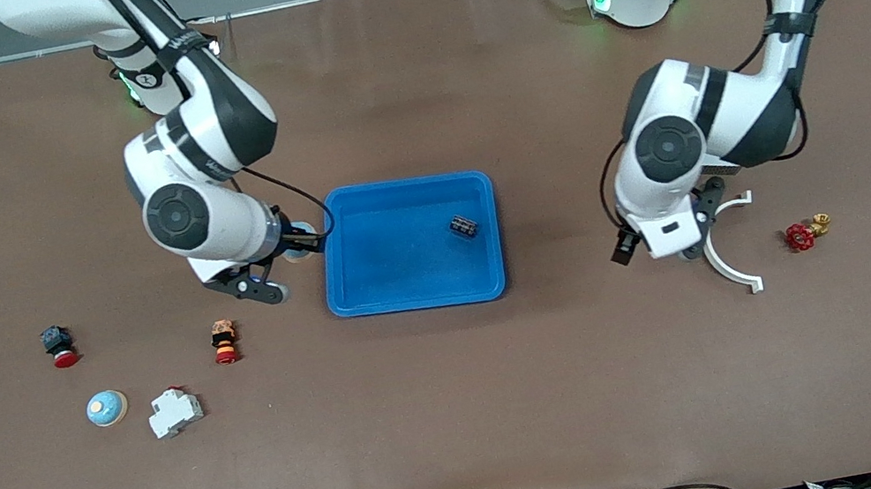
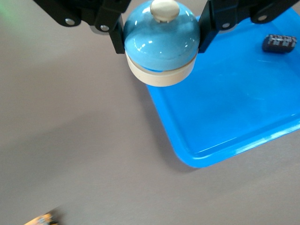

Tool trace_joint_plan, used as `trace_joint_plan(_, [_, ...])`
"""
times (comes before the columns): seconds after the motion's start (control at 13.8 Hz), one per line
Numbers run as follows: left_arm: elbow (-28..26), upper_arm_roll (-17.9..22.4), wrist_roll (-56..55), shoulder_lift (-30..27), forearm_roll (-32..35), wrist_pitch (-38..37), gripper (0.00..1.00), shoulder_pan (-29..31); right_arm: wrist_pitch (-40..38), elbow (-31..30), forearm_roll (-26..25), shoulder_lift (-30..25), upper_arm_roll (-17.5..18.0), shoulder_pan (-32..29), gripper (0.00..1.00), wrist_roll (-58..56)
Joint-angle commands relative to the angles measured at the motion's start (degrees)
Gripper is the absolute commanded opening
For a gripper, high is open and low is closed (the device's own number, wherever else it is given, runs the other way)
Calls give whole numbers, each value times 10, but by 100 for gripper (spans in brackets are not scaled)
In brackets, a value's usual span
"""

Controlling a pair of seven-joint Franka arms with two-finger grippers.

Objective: Place electrolytic capacitor and blue bell in tray
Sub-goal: 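Release the capacitor, reach the second capacitor while the right gripper carries the bell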

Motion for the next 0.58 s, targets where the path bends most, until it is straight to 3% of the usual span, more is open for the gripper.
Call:
trace_joint_plan(0.0, [-38, -5, 39, -15, 36, 9, 100, 24, 41, 10, 12, 41, -7, 35, 24, 37])
trace_joint_plan(0.15, [-56, -6, 39, -6, 71, 16, 100, 43, 71, 10, 13, 69, -6, 53, 24, 41])
trace_joint_plan(0.51, [-73, -6, 46, 40, 80, 73, 100, 91, 84, 6, 37, 111, -6, 82, 24, 35])
